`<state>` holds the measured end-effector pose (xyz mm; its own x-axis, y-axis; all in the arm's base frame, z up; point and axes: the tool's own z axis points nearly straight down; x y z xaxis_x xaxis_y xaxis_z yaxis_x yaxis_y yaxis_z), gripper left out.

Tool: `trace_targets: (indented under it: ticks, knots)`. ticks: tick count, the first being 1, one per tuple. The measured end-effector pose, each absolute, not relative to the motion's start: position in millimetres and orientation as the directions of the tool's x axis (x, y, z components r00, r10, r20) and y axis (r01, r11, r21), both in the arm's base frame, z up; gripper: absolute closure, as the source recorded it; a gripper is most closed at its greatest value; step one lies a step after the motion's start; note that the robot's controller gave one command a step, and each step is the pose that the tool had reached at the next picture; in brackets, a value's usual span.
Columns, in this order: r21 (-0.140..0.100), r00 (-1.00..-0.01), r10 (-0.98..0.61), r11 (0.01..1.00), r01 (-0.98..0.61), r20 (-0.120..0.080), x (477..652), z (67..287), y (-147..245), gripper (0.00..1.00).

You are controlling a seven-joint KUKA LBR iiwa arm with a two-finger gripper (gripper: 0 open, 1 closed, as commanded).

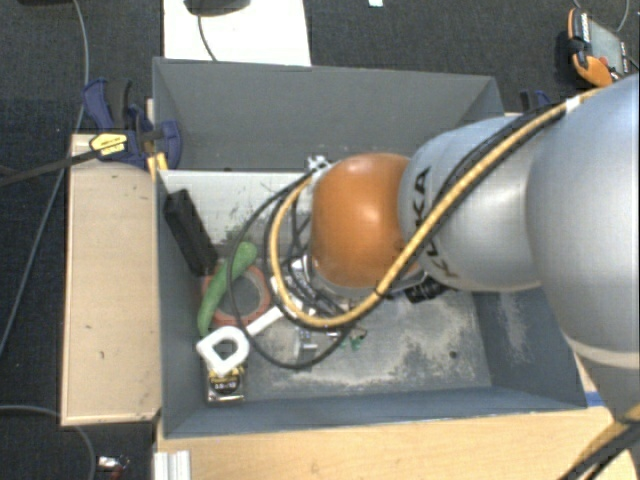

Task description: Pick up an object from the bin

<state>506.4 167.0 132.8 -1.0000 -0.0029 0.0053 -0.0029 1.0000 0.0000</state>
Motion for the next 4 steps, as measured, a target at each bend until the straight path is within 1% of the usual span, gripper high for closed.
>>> trace_targets:
  ticks: [1,2,3,4]
  knots:
    - [0.001,-1.000,0.002,1.000,0.002,-0.002,508.6,136.3,166.3,0.00]
    - [0.001,-0.993,-0.121,0.993,-0.121,-0.002,568.7,70.2,144.6,0.00]
    - [0.002,-0.986,-0.169,0.986,-0.169,-0.009,563.3,71.0,196.6,0.00]
    - [-0.001,-0.992,-0.130,0.992,-0.130,-0.007,568.7,71.4,157.4,0.00]
